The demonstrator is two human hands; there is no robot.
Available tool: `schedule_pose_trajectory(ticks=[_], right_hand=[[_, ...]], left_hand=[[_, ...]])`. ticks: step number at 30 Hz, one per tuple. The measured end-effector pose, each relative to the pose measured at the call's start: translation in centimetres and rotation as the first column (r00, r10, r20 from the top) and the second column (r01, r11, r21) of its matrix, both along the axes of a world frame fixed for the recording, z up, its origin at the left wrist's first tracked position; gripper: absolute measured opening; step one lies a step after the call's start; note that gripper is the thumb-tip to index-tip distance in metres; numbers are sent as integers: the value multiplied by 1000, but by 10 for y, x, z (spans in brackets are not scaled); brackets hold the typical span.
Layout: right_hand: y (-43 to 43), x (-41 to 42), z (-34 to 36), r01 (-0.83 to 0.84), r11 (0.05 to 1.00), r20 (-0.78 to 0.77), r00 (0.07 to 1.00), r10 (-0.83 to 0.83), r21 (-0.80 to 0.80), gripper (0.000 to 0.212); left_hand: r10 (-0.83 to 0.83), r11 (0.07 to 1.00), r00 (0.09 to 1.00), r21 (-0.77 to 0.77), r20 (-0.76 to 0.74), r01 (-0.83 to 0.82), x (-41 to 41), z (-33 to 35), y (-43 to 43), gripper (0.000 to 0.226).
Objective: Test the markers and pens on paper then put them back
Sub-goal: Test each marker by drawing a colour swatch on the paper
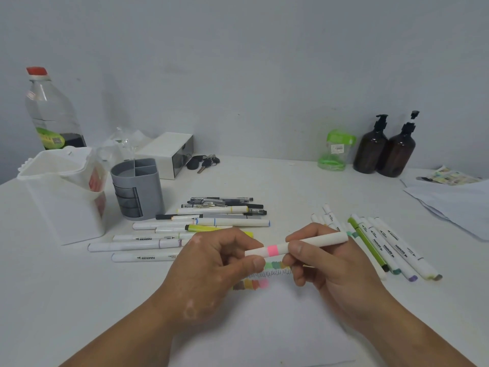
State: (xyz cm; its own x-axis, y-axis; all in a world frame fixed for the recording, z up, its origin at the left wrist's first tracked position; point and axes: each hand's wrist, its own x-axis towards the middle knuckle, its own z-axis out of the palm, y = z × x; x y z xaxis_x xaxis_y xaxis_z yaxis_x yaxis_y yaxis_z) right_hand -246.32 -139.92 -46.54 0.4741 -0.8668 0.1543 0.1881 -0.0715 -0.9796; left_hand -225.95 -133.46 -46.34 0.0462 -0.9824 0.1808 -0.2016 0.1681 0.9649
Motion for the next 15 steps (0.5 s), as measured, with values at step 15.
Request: schedule_pose_trajectory(ticks=[15], right_hand=[[5, 6, -4, -21, 984, 80, 997, 7, 179, 5]], left_hand=[[28, 993, 998, -114, 56, -21, 0, 2, 5, 13]])
